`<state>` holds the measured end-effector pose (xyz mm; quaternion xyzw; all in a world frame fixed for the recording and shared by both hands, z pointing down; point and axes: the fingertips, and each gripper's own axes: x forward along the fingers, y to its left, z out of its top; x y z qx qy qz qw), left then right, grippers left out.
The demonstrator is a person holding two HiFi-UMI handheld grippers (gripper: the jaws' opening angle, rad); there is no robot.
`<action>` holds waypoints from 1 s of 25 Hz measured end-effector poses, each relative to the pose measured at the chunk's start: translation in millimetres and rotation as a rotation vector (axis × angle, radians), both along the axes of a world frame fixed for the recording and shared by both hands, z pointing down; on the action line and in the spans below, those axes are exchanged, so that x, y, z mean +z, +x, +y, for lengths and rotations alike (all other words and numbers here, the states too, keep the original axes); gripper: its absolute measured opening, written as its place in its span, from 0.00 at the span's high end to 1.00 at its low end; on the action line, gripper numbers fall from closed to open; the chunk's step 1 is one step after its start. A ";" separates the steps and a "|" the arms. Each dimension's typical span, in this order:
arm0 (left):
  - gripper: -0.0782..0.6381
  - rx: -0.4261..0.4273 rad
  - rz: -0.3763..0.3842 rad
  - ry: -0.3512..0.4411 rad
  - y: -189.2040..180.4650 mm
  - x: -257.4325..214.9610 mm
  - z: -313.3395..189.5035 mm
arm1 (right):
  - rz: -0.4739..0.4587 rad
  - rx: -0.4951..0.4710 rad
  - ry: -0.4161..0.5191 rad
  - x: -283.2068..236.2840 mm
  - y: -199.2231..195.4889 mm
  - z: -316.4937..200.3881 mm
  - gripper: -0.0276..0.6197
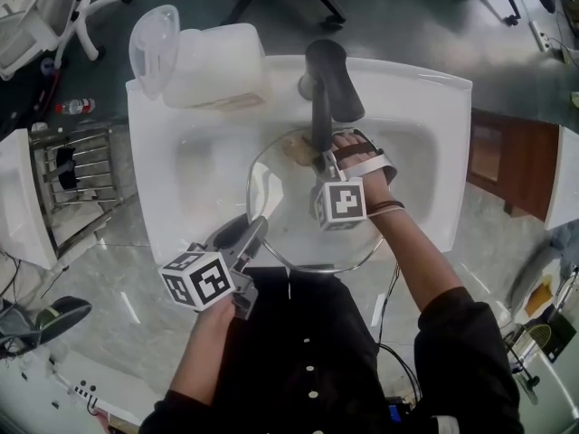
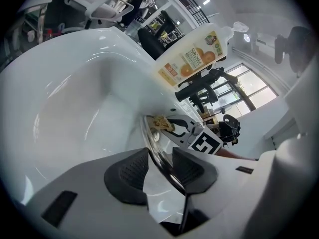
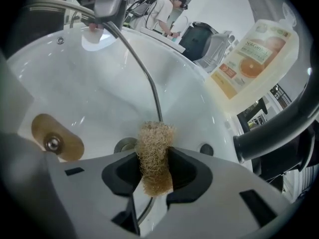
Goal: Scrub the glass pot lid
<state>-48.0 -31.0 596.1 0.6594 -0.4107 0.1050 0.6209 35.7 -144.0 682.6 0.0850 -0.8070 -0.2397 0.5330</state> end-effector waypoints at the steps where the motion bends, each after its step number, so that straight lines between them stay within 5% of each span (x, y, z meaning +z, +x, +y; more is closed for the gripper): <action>1: 0.65 -0.003 -0.002 -0.002 0.2 -0.3 0.0 | 0.019 -0.009 -0.002 1.4 5.4 1.1 0.73; 12: 0.66 -0.010 -0.020 -0.005 1.0 -3.0 -0.8 | 0.200 -0.150 -0.037 0.6 76.0 15.8 0.73; 18: 0.66 -0.025 -0.017 -0.010 0.4 -2.1 -0.7 | 0.223 -0.262 -0.026 -8.8 83.5 28.1 0.73; 25: 0.66 -0.021 -0.018 -0.014 0.6 -2.1 -0.7 | 0.169 -0.231 0.015 -16.9 76.9 26.5 0.73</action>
